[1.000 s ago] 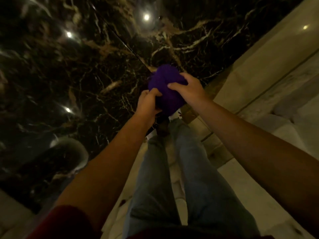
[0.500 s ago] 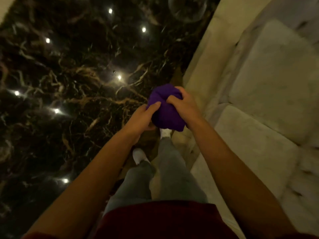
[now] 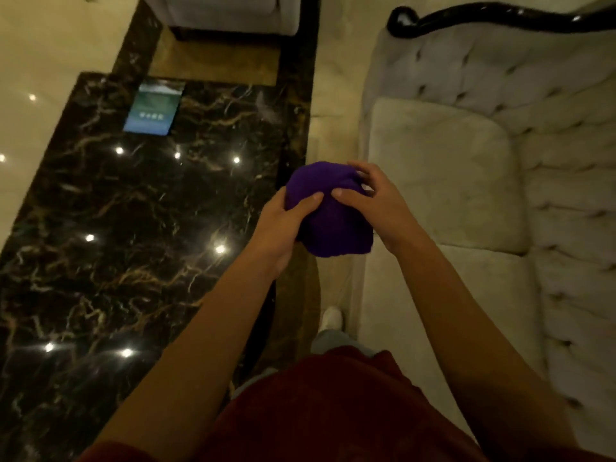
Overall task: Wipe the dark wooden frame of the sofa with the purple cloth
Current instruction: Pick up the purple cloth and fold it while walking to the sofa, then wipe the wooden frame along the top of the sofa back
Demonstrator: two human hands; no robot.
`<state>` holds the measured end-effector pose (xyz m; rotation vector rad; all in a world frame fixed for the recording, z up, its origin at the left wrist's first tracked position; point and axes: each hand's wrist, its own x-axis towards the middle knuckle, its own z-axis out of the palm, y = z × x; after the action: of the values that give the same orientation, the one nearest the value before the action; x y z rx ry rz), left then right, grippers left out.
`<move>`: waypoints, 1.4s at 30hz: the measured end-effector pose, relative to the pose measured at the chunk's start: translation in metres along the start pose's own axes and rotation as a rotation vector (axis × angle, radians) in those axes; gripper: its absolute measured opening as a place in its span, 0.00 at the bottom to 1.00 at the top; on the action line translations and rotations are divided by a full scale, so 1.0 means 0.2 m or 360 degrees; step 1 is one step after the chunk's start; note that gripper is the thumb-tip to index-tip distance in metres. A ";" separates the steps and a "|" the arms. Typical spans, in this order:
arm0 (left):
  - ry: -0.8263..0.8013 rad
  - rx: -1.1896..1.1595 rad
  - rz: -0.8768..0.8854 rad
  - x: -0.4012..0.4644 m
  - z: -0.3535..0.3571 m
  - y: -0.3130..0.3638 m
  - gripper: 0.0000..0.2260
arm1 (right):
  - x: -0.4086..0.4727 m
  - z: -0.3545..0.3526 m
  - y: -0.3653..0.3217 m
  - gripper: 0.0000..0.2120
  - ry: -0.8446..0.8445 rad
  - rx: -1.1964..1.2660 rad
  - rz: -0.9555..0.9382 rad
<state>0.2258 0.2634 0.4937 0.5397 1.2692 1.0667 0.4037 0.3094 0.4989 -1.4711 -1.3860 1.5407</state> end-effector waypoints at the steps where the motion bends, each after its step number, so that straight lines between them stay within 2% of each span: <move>1: -0.0007 0.0031 0.0041 0.04 0.06 0.03 0.19 | 0.02 -0.07 0.00 0.28 0.0080 0.0003 0.0016; 4: -0.0021 0.0054 0.0131 0.15 0.20 0.14 0.19 | 0.05 -0.24 -0.03 0.31 0.0372 -0.0178 -0.0003; 6: -0.0056 0.0072 0.0169 0.22 0.27 0.20 0.18 | 0.06 -0.32 -0.05 0.31 0.0473 -0.0253 -0.0092; 9: -0.0130 0.0165 0.0228 0.33 0.38 0.24 0.19 | 0.08 -0.36 -0.11 0.33 0.0372 -0.0240 -0.0216; 12: -0.0218 0.0187 0.0228 0.45 0.46 0.28 0.16 | 0.18 -0.30 -0.14 0.35 0.0297 -0.0391 -0.0357; 16: -0.0287 0.0124 0.0058 0.69 0.47 0.39 0.14 | 0.41 -0.31 -0.19 0.40 0.0259 -0.0519 -0.0281; 19: -0.0368 0.0118 -0.0121 0.93 0.44 0.48 0.15 | 0.64 -0.35 -0.22 0.40 0.0373 -0.0880 -0.0200; 21: -0.0425 0.0171 -0.0206 1.07 0.44 0.55 0.12 | 0.79 -0.34 -0.25 0.40 0.0444 -0.1044 -0.0148; 25: -0.0509 0.0265 -0.0246 1.32 0.50 0.70 0.12 | 1.03 -0.28 -0.33 0.45 0.0554 -0.0843 -0.0129; 27: -0.0571 0.0344 -0.0232 1.43 0.54 0.76 0.13 | 1.14 -0.28 -0.36 0.45 0.0696 -0.0755 -0.0088; 31: -0.0736 0.0394 -0.0150 1.65 0.63 0.86 0.09 | 1.34 -0.38 -0.38 0.45 0.0964 -0.0598 -0.0101; 38: -0.0658 0.0443 -0.0060 1.99 0.71 0.89 0.06 | 1.71 -0.56 -0.33 0.48 0.0911 -0.0352 -0.0107; 42: -0.0581 0.0449 -0.0079 2.19 0.78 0.92 0.08 | 1.92 -0.68 -0.28 0.40 0.0785 -0.0355 -0.0164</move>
<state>0.2838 0.7585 0.4704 0.8704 1.1052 0.7094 0.4378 0.7147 0.4445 -1.7344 -1.3314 0.8946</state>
